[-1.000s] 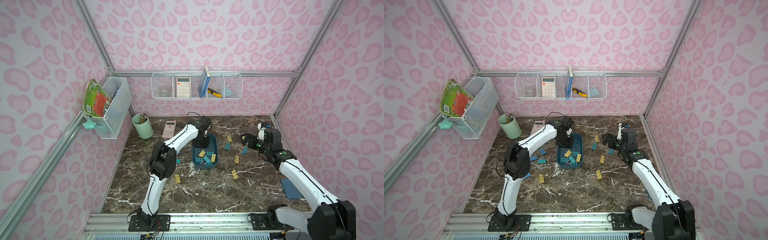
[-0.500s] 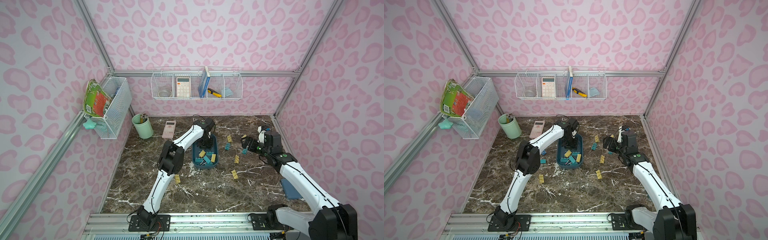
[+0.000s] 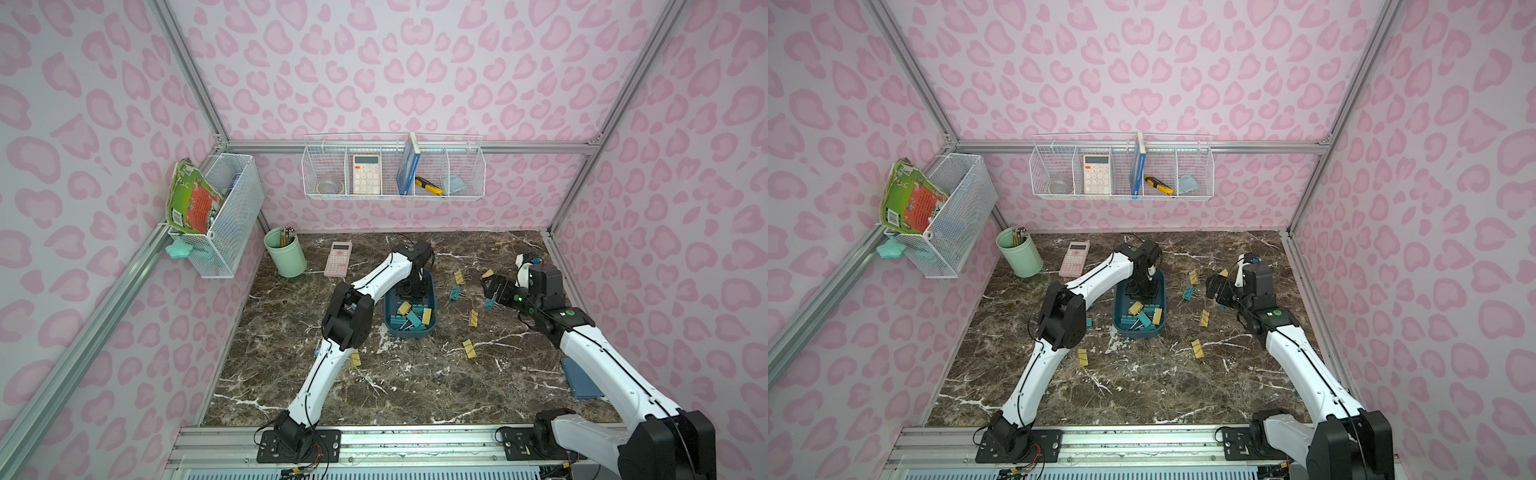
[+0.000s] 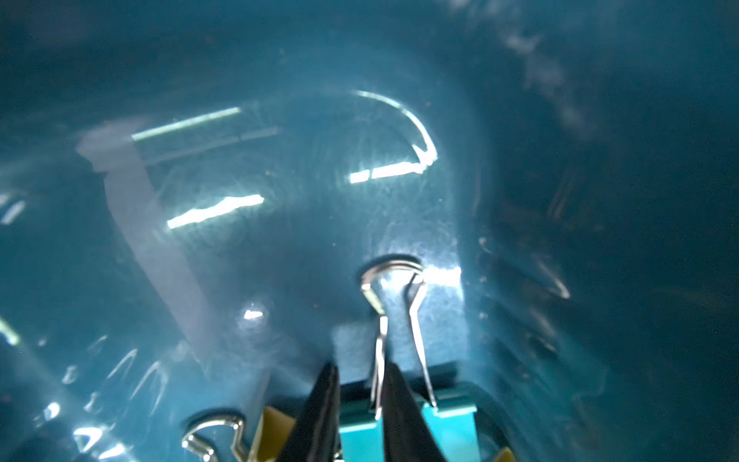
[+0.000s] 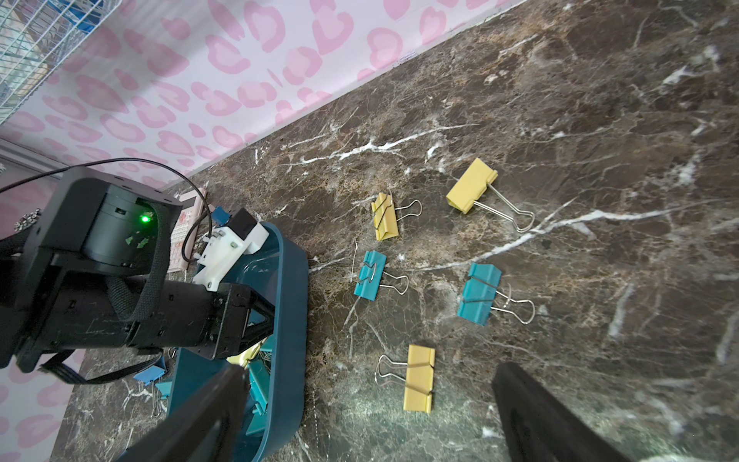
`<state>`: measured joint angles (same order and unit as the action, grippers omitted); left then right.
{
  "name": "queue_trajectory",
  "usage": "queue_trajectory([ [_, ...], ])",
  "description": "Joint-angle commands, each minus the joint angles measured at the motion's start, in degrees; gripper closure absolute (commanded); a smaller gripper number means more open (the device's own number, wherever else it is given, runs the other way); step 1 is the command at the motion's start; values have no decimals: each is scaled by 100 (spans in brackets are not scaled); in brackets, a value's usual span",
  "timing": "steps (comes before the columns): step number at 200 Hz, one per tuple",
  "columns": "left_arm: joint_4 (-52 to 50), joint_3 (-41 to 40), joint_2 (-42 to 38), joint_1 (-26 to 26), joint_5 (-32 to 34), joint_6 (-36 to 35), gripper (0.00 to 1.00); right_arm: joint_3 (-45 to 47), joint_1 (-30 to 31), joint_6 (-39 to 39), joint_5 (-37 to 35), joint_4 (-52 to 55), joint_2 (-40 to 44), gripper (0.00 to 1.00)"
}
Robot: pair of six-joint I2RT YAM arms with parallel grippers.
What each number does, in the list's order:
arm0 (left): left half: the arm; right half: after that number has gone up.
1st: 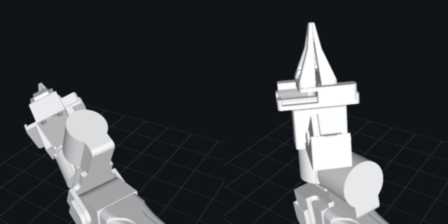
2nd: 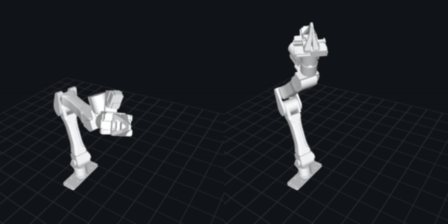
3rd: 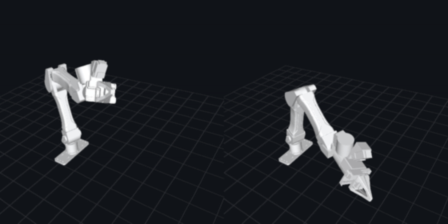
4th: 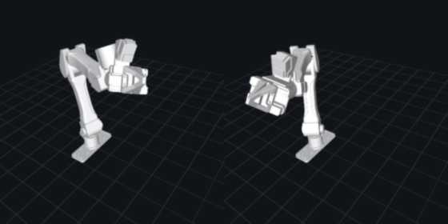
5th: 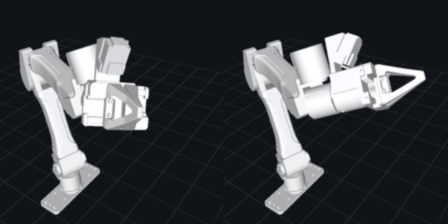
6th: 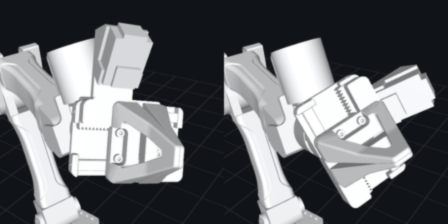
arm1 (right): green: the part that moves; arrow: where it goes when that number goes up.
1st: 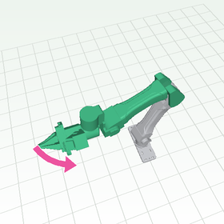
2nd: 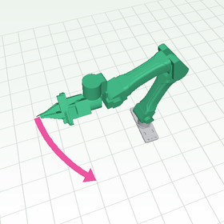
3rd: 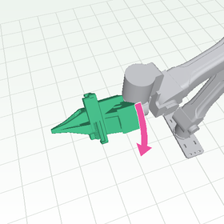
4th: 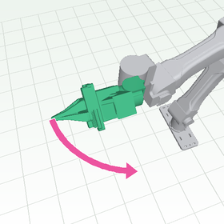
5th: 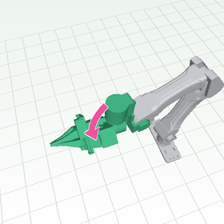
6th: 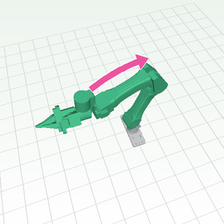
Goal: Take out the binder clips from the storage box
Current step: Pick up the binder clip from the storage box, then place the binder clip at the center of the board.
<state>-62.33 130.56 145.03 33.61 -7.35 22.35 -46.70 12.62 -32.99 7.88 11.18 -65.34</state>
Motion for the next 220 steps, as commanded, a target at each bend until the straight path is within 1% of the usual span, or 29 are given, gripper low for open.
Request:
queue_trajectory([
  [1,-96,-31,101,8,222,115,92,24,3,-57,18,-132,-4,1],
  [15,-76,-32,-10,-3,315,155,100,21,-1,-82,46,-151,-29,1],
  [95,-203,-67,-1190,-38,946,295,100,-38,116,-98,91,-265,-21,1],
  [106,-418,-67,-1315,-46,1190,497,100,-100,201,-76,74,-282,-45,1],
  [120,-588,-222,-1539,-73,1402,516,100,-187,341,-42,47,-291,-122,1],
  [142,-487,-1064,-2173,-112,1655,605,100,-320,632,12,-26,-358,-292,1],
  [185,46,-3377,-3806,-439,1753,1090,100,-613,1195,54,-98,-540,-781,1],
  [208,187,-4427,-4521,-802,1758,1312,100,-816,1435,62,-67,-595,-1063,1],
  [220,275,-4927,-4809,-1085,1739,1357,100,-927,1559,67,-61,-603,-1196,1],
])
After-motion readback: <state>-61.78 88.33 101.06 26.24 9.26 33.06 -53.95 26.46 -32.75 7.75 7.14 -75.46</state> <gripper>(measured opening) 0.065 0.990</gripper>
